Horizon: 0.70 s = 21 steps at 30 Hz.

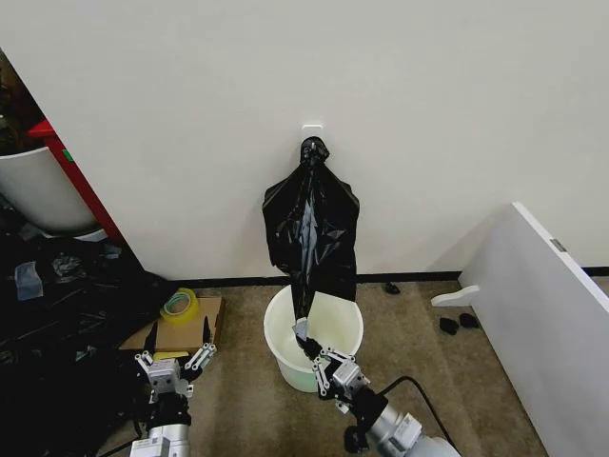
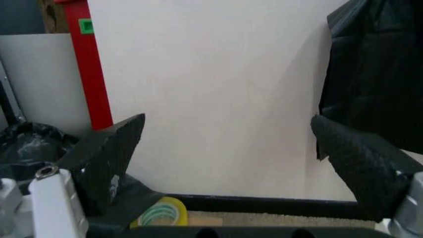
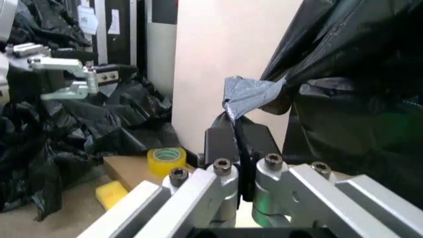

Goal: Place the garbage bag over the trash bin.

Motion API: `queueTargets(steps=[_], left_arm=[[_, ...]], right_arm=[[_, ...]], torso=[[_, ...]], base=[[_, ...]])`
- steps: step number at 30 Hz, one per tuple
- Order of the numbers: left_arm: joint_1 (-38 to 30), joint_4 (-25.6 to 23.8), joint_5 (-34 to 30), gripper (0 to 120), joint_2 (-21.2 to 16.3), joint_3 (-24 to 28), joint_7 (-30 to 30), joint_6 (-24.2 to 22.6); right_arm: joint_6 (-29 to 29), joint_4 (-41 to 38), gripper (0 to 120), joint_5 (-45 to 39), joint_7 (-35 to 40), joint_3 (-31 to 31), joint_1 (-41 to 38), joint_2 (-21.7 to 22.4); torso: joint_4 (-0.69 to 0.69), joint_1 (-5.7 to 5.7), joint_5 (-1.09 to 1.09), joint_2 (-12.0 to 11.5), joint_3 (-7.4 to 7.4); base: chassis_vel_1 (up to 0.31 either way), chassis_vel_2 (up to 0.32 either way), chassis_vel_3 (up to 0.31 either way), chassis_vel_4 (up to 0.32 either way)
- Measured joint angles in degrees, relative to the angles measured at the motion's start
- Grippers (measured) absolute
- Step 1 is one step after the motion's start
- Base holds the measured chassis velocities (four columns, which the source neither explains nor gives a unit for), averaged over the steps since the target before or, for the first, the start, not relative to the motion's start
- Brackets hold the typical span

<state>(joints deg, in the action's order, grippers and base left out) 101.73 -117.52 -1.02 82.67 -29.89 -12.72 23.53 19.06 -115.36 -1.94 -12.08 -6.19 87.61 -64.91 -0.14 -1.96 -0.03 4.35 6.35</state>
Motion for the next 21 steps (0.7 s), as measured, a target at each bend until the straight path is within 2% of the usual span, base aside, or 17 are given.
queueTargets(steps=[10,21], left_arm=[[-0.4,0.3,-0.1,99,-0.2,0.0,0.0,-0.1],[-0.8,0.5,-0.3,98,-0.6,0.1,0.0,-0.3]], right_arm=[[4.1,1.3,0,4.6,-0.9,-0.9,0.8,0.5],[5.6,1.2,0,7.0,-0.8,-1.4,1.8,0.8]], torso=[[0.00,0.00,0.00,0.0,0.00],[0.00,0.00,0.00,0.0,0.00]], base=[[0.000,0.000,0.000,0.000],[0.000,0.000,0.000,0.000]])
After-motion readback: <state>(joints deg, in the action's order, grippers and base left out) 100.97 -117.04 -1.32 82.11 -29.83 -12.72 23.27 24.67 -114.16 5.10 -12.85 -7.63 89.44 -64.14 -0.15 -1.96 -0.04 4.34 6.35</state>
